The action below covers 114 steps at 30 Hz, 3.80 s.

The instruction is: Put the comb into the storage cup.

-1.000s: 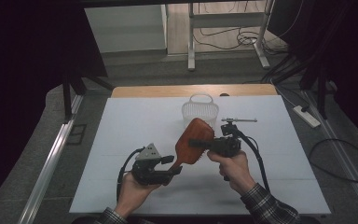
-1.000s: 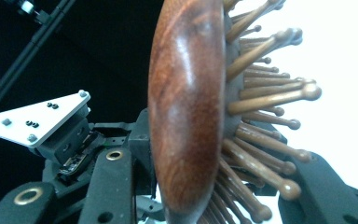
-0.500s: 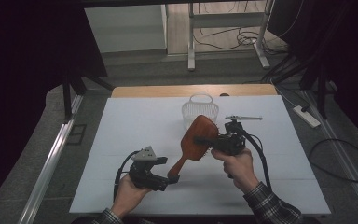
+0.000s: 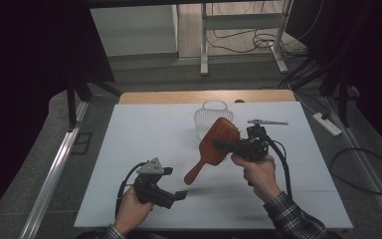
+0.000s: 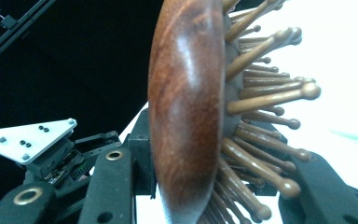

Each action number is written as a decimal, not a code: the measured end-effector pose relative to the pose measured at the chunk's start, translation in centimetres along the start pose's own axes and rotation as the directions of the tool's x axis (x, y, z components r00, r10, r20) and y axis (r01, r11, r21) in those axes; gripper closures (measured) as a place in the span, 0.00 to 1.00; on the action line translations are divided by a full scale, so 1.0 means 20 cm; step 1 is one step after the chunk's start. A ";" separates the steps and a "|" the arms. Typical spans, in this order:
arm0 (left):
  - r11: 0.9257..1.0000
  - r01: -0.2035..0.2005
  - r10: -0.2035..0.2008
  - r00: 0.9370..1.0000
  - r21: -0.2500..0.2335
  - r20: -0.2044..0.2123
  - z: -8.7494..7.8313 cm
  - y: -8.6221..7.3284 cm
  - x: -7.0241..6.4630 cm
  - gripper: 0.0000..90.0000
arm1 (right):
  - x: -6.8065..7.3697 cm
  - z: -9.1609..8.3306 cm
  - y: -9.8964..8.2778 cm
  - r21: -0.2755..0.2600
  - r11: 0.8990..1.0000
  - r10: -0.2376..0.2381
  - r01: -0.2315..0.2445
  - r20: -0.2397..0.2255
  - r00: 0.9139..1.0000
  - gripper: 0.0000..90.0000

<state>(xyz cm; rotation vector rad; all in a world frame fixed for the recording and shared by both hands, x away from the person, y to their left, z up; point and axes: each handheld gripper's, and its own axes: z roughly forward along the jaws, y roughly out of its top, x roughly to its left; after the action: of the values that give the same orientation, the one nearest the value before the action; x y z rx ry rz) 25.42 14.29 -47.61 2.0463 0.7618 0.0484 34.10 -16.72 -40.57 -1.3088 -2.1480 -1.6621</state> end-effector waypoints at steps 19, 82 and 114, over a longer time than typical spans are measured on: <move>0.998 0.041 -0.043 0.998 -0.047 -0.037 -0.15 -0.09 0.04 0.00 | -0.06 -0.03 0.12 -0.060 0.998 0.020 -0.019 0.014 1.000 0.60; 0.993 0.114 -0.120 0.955 -0.037 -0.271 -0.53 -0.40 0.02 0.00 | -0.20 -0.03 0.52 -0.193 0.981 0.050 -0.020 0.151 0.987 0.60; 0.992 0.125 -0.126 0.955 -0.021 -0.268 -0.53 -0.41 0.02 0.01 | -0.29 0.01 0.64 -0.235 0.972 0.070 -0.011 0.241 0.968 0.60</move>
<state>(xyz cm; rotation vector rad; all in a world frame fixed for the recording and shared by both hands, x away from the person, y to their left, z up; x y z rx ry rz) 18.44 25.60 -48.00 2.0065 1.0574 0.2599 46.58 -19.48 -34.69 -1.6967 -2.0832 -1.8686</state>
